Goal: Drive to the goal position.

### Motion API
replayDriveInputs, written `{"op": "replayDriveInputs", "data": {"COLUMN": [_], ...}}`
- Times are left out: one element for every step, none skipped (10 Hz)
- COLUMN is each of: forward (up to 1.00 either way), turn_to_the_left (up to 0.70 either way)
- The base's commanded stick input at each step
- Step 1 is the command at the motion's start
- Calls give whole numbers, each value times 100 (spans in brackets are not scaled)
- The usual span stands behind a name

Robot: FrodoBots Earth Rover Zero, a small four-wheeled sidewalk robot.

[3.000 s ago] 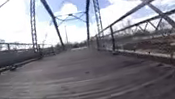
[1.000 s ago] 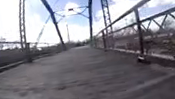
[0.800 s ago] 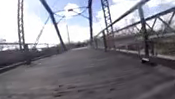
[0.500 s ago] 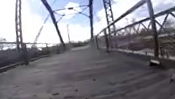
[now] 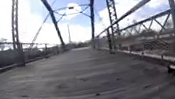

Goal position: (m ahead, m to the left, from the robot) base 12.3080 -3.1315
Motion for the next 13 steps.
{"op": "replayDriveInputs", "data": {"forward": [100, 100, 100, 100, 100, 100, 100, 100, 100, 100, 100, 100, 100], "turn_to_the_left": [0, 0, 0, 0, 0, 0, 0, 0, 0, 0, 0, 0, 0]}}
